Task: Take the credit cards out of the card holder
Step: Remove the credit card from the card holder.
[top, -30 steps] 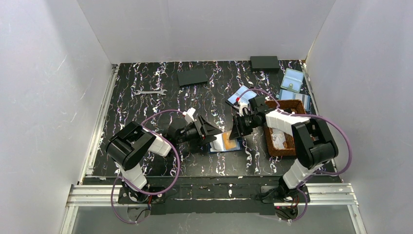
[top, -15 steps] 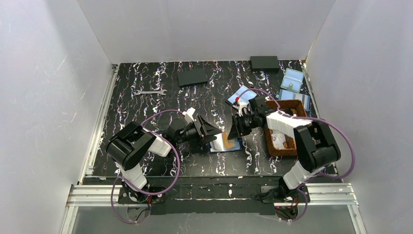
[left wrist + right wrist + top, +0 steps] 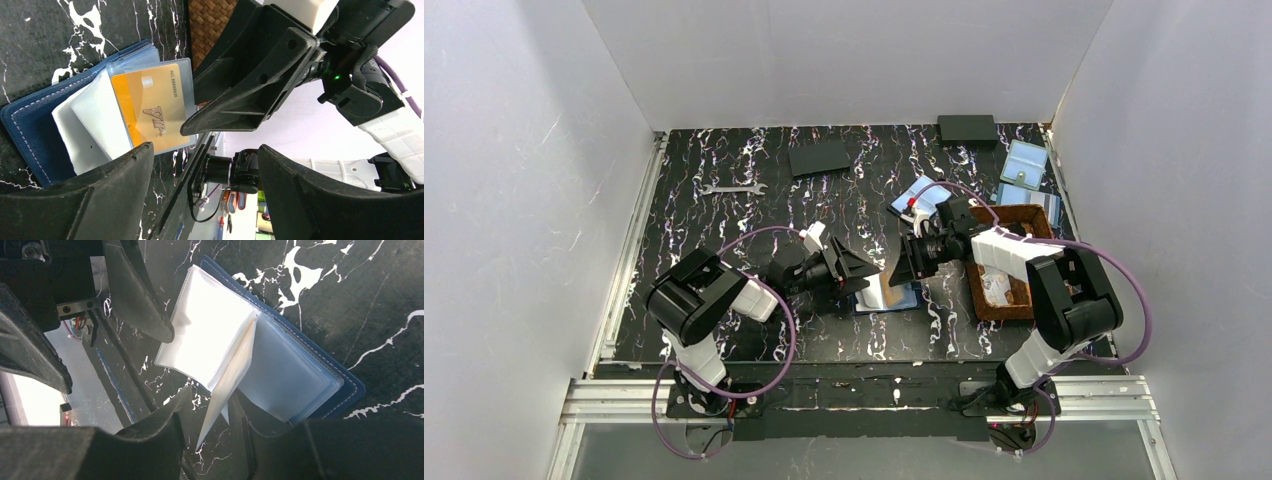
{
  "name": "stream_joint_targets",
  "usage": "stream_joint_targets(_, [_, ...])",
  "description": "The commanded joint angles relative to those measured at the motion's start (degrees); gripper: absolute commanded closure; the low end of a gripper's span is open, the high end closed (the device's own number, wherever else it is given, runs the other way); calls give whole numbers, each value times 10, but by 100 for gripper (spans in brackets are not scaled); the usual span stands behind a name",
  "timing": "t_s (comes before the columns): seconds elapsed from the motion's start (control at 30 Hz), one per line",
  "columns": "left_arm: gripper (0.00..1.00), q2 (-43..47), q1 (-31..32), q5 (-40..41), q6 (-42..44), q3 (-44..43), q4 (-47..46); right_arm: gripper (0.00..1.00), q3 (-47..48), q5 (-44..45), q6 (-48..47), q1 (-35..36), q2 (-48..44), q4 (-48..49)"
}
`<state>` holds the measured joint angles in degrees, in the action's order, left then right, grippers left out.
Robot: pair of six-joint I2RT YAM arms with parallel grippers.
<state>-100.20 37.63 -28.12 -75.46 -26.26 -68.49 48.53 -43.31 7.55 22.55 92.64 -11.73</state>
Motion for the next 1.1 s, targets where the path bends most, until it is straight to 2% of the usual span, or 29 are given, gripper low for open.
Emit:
stream_joint_targets(0.0, [27, -8, 3, -11, -9, -15, -30, 61, 9, 4, 3, -5, 0, 4])
stream_joint_targets(0.17, [27, -2, 2, -9, -10, -11, -33, 66, 18, 31, -4, -5, 14, -12])
stream_joint_targets(0.33, [28, -4, 2, -8, -12, -10, -38, 97, 26, 16, -5, -6, 11, -15])
stream_joint_targets(0.37, [28, -6, 3, -9, -13, -9, -43, 99, 28, 6, -5, -6, 10, -15])
stream_joint_targets(0.47, [32, -12, 3, -10, -21, -8, -68, 99, 26, -45, 16, -20, 0, 9])
stream_joint_targets(0.57, [34, -24, 2, -9, -39, -2, -125, 99, -3, -117, 77, -42, -21, 82])
stream_joint_targets(0.67, [35, -24, 3, -15, -39, -7, -132, 99, -34, -161, 142, -49, -45, 168])
stream_joint_targets(1.07, [35, -10, 8, -7, -18, -5, -121, 99, -59, -191, 183, -59, -91, 223])
